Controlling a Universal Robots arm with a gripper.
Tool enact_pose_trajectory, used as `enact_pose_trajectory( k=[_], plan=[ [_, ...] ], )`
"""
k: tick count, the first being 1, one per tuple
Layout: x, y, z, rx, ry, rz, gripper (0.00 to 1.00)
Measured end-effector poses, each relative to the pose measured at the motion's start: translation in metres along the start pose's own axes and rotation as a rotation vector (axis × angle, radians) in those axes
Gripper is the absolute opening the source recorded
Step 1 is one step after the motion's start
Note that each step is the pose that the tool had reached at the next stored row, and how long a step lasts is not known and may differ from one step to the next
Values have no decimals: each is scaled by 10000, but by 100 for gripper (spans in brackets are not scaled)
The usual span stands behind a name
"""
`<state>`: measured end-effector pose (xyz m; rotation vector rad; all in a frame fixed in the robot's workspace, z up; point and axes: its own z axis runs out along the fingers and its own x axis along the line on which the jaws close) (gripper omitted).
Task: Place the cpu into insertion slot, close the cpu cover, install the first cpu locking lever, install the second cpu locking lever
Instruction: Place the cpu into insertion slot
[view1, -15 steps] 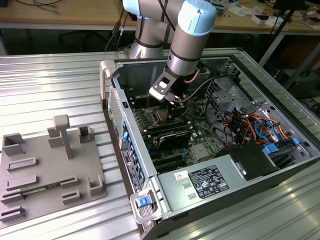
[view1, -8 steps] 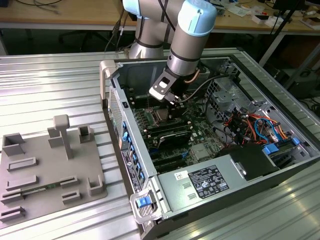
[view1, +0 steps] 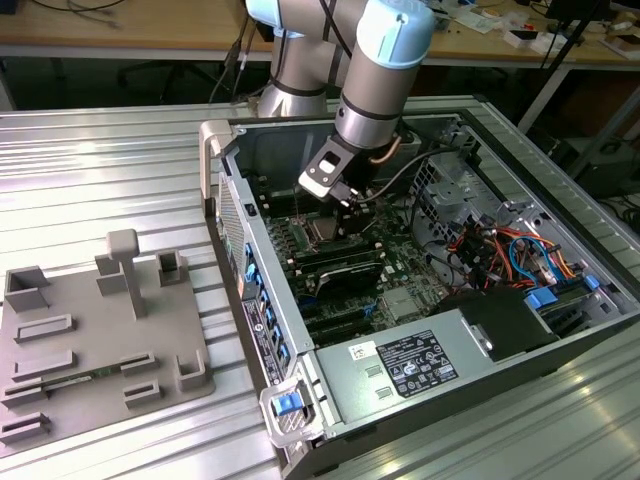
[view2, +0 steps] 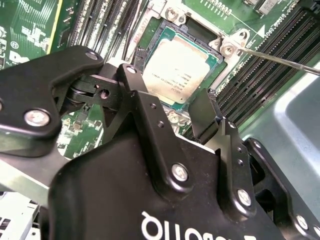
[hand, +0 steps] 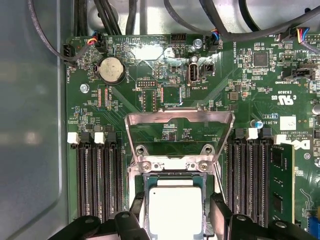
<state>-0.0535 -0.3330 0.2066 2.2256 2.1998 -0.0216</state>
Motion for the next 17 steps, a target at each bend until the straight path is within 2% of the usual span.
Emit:
enact_pose_trajectory(
  k=[8, 11, 12, 13, 14, 17],
  plan=[
    [-3, 1, -158, 16, 0, -1, 61],
    [-3, 1, -210, 29, -8, 0, 42],
    [-3, 1, -228, 29, -8, -1, 30],
    [-3, 1, -228, 28, -8, -1, 24],
    [-4, 1, -229, 30, -10, -1, 12],
    [-4, 1, -230, 29, -10, -1, 11]
  ],
)
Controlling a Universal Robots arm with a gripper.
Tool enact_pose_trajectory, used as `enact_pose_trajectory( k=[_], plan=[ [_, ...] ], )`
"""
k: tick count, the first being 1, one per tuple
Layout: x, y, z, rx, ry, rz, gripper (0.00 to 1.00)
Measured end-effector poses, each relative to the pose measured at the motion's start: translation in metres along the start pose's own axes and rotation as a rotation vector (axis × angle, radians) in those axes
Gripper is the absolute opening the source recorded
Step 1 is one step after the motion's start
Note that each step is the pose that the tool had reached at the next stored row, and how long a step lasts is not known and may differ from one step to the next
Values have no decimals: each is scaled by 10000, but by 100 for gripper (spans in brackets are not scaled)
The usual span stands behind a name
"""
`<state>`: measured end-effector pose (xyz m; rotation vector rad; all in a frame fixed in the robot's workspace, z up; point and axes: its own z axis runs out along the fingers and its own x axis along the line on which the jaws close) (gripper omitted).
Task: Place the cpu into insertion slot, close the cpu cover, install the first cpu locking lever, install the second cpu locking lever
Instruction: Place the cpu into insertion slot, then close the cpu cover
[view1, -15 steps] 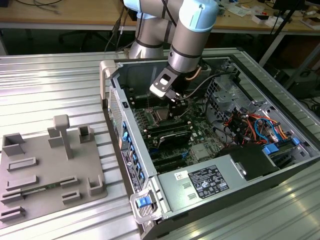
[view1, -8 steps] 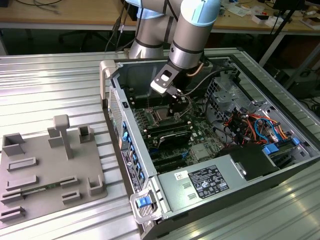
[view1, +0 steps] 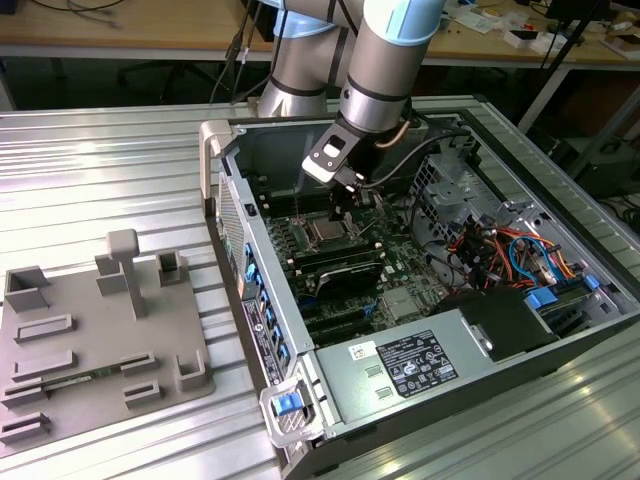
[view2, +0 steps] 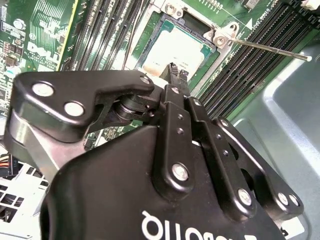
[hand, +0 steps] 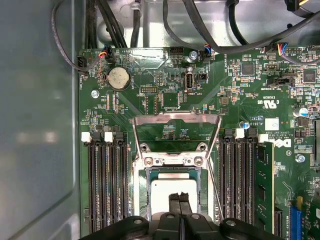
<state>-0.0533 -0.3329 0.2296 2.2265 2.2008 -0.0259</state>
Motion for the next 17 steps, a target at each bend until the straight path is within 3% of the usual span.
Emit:
enact_pose_trajectory(
  k=[17],
  plan=[
    [0, 1, -29, -1, 4, -1, 11]
  ],
)
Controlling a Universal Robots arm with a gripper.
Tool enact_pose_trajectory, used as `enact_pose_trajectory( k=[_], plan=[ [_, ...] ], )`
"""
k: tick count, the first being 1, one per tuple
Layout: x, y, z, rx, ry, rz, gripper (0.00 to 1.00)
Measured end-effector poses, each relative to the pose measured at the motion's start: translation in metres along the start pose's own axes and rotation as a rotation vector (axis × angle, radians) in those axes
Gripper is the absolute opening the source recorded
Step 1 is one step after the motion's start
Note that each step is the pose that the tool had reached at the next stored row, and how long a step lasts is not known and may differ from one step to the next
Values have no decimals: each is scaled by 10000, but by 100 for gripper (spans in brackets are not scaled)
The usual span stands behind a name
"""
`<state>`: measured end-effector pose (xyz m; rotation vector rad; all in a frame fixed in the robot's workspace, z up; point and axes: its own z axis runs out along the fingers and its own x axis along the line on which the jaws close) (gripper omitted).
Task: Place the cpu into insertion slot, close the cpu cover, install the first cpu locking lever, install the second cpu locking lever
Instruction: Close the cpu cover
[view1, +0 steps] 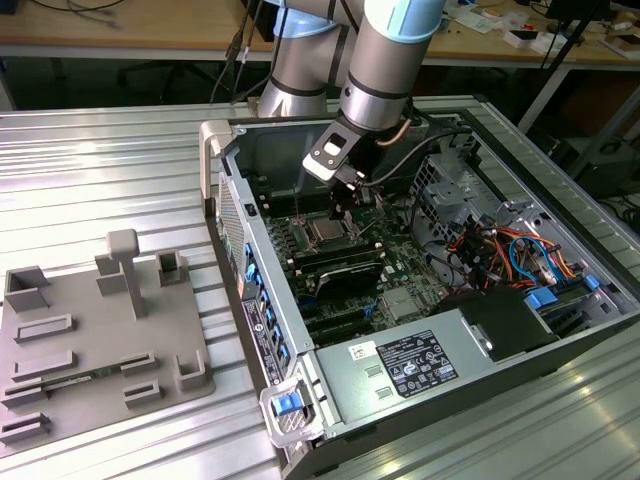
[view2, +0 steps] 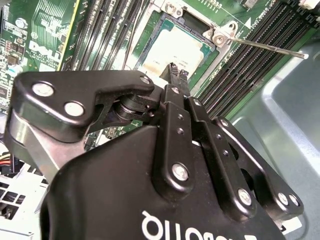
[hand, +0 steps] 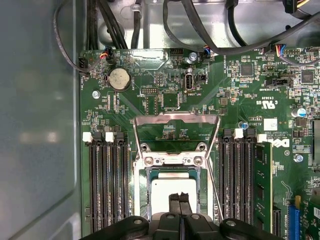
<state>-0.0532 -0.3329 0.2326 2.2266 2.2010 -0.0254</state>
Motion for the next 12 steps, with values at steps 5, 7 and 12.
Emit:
enact_pose_trajectory(
  k=[5, 7, 12],
  plan=[
    [-1, 0, -12, 2, -3, 1, 11],
    [-1, 0, -15, 2, -3, 1, 11],
    [-1, 0, -22, 2, -3, 0, 11]
  ],
)
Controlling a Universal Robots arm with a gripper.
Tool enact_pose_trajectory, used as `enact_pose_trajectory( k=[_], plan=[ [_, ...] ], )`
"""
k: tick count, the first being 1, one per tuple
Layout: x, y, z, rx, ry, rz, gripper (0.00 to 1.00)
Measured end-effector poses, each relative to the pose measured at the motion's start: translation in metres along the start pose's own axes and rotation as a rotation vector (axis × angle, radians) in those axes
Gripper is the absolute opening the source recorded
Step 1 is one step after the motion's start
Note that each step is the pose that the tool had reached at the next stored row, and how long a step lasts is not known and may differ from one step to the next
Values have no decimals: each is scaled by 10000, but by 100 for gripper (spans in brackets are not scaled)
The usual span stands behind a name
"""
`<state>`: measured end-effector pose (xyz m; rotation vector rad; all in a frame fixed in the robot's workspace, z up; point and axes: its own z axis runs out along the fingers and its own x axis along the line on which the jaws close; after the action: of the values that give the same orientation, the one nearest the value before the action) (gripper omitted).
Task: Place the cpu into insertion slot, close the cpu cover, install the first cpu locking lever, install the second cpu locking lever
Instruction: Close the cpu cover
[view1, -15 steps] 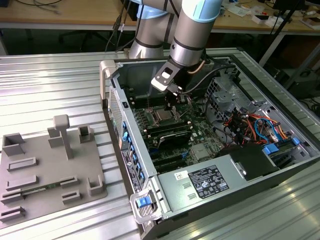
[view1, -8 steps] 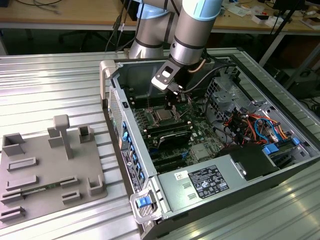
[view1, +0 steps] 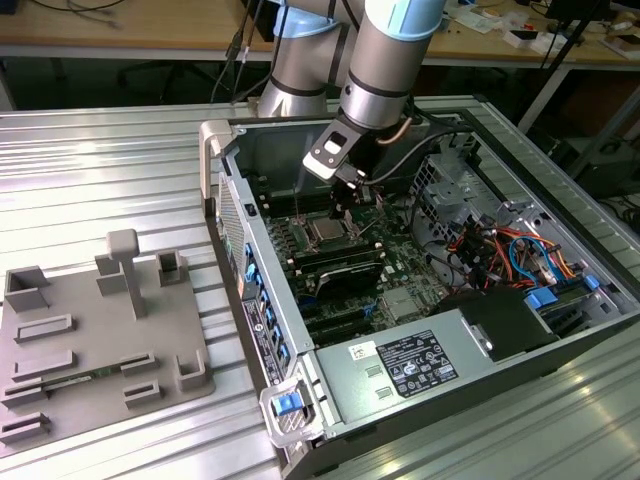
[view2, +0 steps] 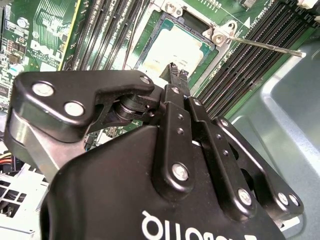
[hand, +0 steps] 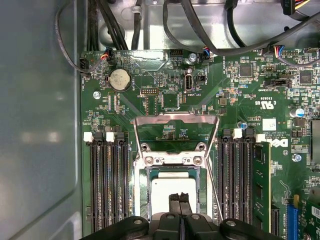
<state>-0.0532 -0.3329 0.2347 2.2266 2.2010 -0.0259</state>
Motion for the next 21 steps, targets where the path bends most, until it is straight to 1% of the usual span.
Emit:
enact_pose_trajectory(
  k=[9, 21],
  plan=[
    [0, 0, -3, 0, -1, 0, 11],
    [-2, 0, -86, 0, -1, 0, 11]
  ],
)
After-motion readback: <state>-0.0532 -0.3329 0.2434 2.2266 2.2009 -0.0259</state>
